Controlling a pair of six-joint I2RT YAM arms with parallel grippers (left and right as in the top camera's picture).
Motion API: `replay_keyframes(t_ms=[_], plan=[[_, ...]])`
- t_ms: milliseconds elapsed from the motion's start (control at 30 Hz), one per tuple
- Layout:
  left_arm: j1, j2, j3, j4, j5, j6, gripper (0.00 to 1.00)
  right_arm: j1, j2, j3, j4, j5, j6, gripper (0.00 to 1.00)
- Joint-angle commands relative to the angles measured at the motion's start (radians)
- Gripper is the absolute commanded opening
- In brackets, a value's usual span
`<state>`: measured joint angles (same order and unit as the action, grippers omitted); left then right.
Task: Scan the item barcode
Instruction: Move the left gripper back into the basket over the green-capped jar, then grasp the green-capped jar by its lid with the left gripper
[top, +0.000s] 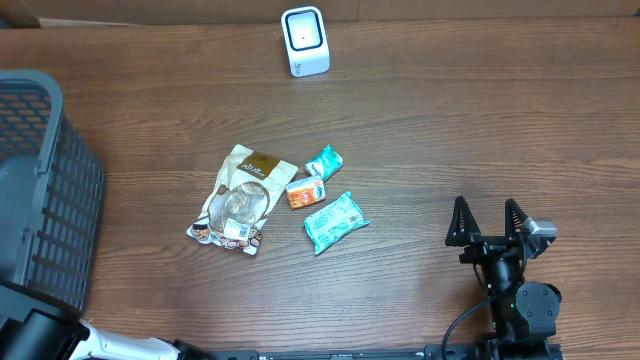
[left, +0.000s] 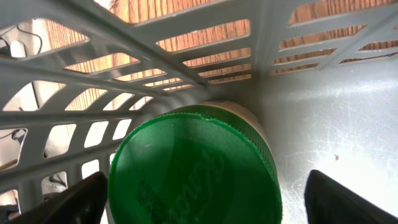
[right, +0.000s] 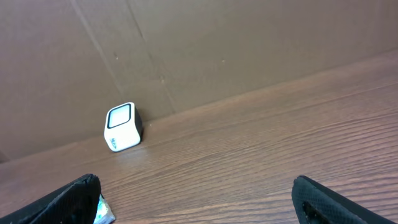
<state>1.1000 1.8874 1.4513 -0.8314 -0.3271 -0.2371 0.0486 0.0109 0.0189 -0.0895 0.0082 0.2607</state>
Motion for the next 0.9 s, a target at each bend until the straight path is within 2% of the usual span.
replay_keyframes(t_ms=[0, 100, 200, 367, 467, 533, 567, 700, 867], plan=[[0.001, 0.019, -0.009, 0.002, -0.024, 0.024, 0.75, 0.008, -0.008, -0.010, 0.008, 0.013, -0.004, 1.00], [0.002, 0.022, -0.009, 0.003, -0.026, 0.024, 0.75, 0.008, -0.008, -0.011, 0.008, 0.013, -0.004, 1.00], [0.013, 0.023, -0.011, 0.034, -0.031, 0.031, 0.83, 0.008, -0.008, -0.010, 0.008, 0.013, -0.004, 1.00], [0.040, 0.032, -0.011, 0.055, -0.019, 0.055, 0.80, 0.008, -0.008, -0.010, 0.008, 0.013, -0.004, 1.00], [0.046, 0.051, -0.011, 0.052, 0.006, 0.055, 0.64, 0.008, -0.008, -0.010, 0.008, 0.013, -0.004, 1.00], [0.042, 0.053, -0.011, 0.046, 0.022, 0.055, 0.42, 0.008, -0.008, -0.010, 0.008, 0.013, -0.004, 1.00], [0.040, 0.053, -0.011, 0.046, 0.033, 0.055, 0.38, 0.008, -0.008, -0.010, 0.008, 0.013, -0.004, 1.00], [0.024, 0.052, -0.011, 0.039, 0.124, 0.055, 0.29, 0.008, -0.008, -0.010, 0.008, 0.013, -0.004, 1.00], [-0.032, 0.043, -0.006, 0.027, 0.138, 0.055, 0.28, 0.008, -0.008, -0.010, 0.008, 0.013, -0.004, 1.00]])
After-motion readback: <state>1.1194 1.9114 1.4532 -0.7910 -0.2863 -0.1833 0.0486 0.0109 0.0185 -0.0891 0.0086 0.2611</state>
